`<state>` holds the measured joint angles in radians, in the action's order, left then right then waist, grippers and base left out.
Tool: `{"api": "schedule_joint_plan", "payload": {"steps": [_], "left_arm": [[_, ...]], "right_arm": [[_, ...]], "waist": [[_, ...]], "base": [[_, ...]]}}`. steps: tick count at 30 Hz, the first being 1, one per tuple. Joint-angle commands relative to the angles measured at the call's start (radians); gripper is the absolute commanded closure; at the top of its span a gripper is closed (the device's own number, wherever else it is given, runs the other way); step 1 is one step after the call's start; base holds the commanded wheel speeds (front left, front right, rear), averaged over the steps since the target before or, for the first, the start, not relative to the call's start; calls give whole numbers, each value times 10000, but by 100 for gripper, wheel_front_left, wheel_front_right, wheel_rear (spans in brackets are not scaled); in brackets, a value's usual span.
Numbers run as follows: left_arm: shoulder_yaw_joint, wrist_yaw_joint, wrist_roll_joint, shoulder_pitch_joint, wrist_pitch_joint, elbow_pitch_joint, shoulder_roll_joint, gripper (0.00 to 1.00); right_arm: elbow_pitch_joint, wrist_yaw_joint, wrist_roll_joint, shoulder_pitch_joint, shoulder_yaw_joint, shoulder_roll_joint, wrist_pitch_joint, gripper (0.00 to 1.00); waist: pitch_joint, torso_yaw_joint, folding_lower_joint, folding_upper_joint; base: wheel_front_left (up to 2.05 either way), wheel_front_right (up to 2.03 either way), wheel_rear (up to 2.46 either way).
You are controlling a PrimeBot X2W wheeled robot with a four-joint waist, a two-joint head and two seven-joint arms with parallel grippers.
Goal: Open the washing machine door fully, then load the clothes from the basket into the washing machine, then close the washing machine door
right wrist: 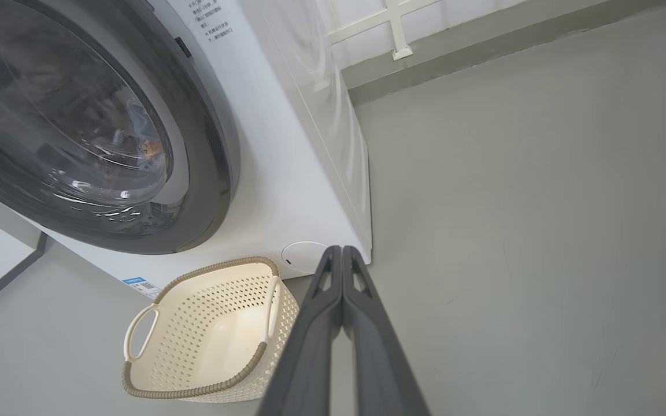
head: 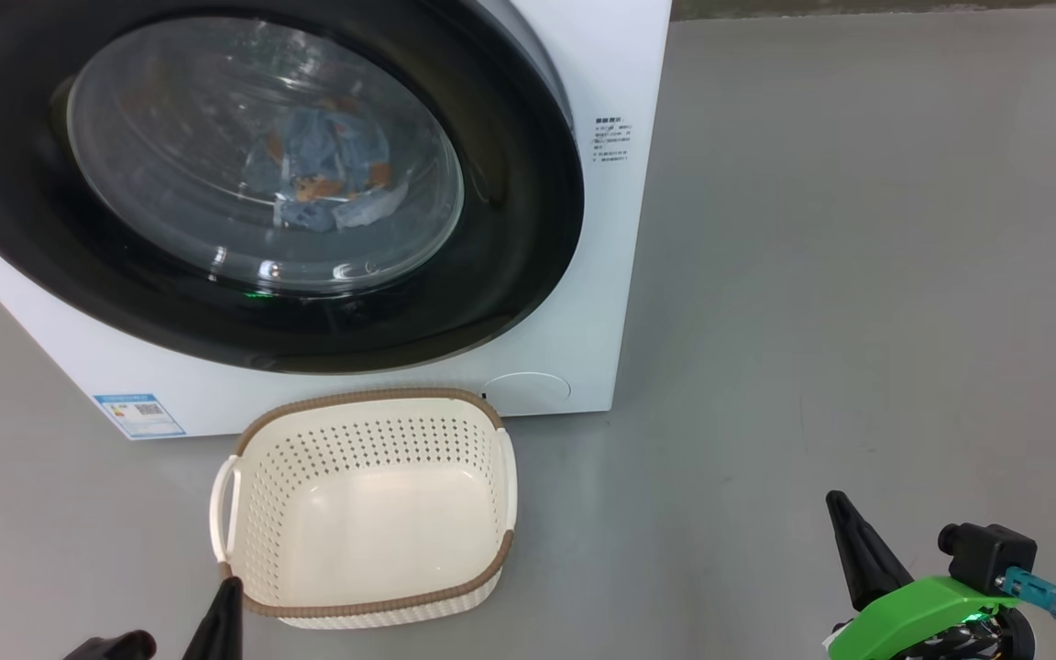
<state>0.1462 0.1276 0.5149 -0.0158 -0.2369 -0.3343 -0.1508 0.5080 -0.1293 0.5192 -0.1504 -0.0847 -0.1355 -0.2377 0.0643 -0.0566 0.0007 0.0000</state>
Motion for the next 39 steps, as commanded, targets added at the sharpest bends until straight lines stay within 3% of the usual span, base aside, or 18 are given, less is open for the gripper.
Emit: {"api": "schedule_joint_plan", "payload": {"steps": [1,39], "left_arm": [[-166,2,241,218,71,235,-131,100],[-890,11,3800,566,1134,429,186,100]], "right_arm": [[-308,-1,305,-190,80,-68,82,100],[-1057,-5,3765,-2,707,233,1205,100]], "waist": [[-5,9,6,0],[-191,191,-6,0]], "base": [[0,0,0],[0,0,0]]}}
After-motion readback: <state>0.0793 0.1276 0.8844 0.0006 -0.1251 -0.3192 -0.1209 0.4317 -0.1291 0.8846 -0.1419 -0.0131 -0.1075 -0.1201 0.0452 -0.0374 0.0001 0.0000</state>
